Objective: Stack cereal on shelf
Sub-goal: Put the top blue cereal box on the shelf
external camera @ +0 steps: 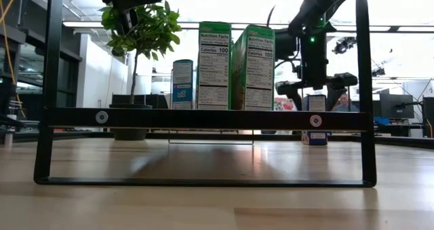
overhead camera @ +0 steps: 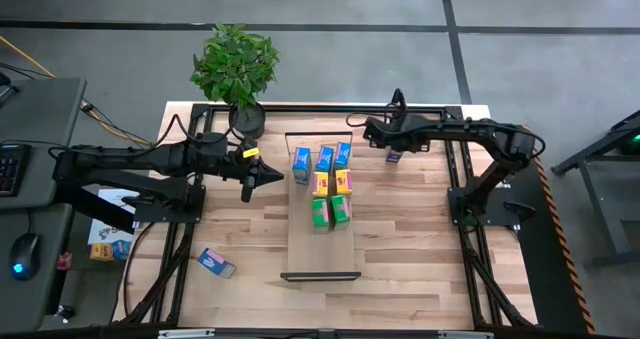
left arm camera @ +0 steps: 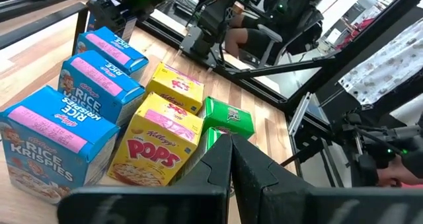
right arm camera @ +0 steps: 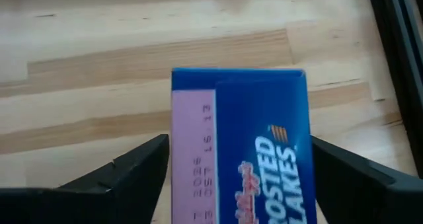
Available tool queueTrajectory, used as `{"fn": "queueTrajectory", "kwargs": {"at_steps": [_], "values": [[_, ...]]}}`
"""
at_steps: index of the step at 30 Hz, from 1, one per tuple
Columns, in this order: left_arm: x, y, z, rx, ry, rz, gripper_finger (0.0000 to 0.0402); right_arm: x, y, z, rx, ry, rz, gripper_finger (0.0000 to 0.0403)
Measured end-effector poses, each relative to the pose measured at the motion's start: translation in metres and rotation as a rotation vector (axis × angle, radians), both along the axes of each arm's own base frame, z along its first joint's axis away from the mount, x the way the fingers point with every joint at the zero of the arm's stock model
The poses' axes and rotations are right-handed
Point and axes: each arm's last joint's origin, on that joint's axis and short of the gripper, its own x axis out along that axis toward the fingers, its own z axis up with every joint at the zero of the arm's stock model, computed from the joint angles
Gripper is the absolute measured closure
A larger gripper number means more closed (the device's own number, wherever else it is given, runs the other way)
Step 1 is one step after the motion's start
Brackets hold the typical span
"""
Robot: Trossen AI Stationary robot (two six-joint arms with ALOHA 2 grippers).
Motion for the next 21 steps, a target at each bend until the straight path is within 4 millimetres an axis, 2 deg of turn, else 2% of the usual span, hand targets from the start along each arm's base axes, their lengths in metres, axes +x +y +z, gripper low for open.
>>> {"fn": "queueTrajectory", "kwargs": {"at_steps": [13,17,21], "values": [[0.000,0.000,0.000,-0.010,0.000,0.008,0.0402,-0.004,-0.002,0.002,0.055,0.019,0.058,0.0211],[0.000,0.001,0.000,-0.014,0.000,0.027,0.0401,-0.012,0.002,0.015,0.053,0.034,0.104,0.0237],[0.000,0.001,0.000,-0.013,0.000,0.033,0.0401,-0.029,0.010,0.041,0.049,0.038,0.217,0.0248]]}}
